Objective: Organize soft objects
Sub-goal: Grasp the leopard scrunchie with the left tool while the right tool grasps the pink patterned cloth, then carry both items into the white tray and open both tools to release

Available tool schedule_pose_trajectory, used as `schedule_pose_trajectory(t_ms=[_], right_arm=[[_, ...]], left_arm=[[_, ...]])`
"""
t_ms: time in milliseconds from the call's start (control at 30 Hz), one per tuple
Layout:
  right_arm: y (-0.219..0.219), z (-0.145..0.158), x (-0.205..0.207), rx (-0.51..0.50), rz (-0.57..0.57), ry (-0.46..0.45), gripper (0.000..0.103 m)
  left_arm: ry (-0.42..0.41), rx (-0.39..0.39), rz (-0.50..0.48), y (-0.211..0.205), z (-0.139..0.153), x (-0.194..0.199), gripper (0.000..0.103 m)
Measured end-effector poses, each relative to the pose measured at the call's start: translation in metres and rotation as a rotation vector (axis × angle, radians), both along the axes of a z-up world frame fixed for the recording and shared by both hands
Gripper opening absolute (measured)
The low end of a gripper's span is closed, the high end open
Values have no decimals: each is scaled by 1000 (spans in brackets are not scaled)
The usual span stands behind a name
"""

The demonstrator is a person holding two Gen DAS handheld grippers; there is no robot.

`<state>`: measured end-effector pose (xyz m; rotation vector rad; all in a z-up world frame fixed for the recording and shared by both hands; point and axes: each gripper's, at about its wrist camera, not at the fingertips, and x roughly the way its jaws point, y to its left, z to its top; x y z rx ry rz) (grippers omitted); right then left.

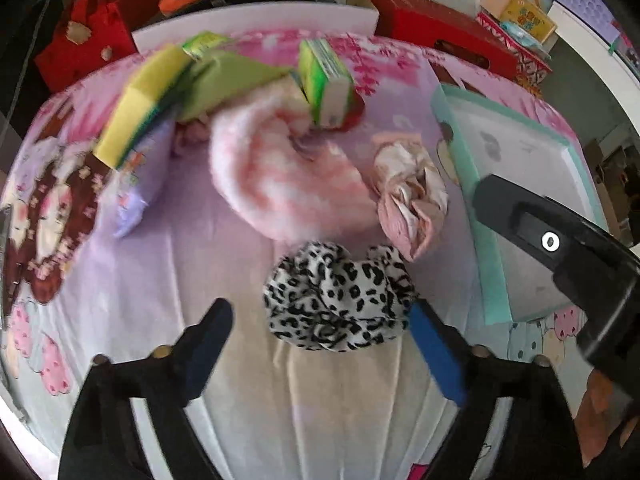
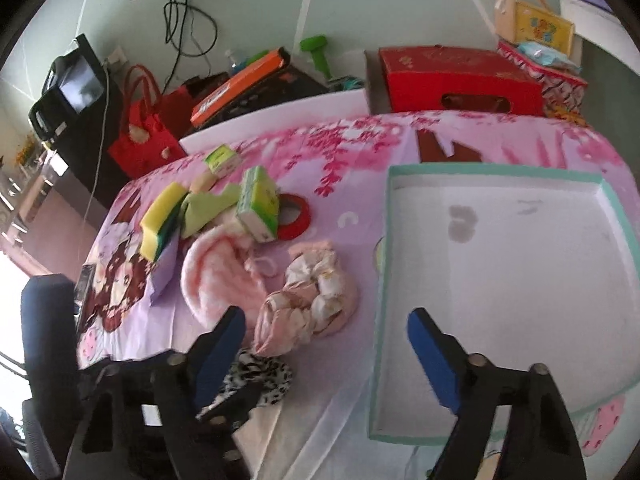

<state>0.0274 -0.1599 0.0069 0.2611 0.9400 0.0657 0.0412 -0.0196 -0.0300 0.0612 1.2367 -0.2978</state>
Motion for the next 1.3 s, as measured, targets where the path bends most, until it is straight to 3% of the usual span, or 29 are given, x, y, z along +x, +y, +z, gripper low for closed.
schedule_pose_trajectory(t_ms=[167, 233, 400, 567, 1033, 1200, 1300], right_arm=[[8, -5, 1, 8, 37, 9, 74], [10, -5, 0, 9, 44, 8, 71], [13, -5, 1, 13, 60, 7, 67], [15, -5, 2, 14, 76, 1, 58], [32, -23, 15, -49, 114, 50, 57], [40, -37, 23, -81, 128, 86, 48], [42, -43, 24, -83, 134, 95, 34]], left_arm=[[26, -51, 0, 0, -5, -1, 63], [35, -75, -1, 3, -5, -3, 43], [45, -125, 13, 12, 0, -4, 28], [-5, -145, 28, 23, 17, -7, 25], [-153, -176, 245, 87, 55, -3, 25], [-185, -193, 299, 104, 64, -5, 25], [-198, -203, 309, 107, 68, -6, 25]])
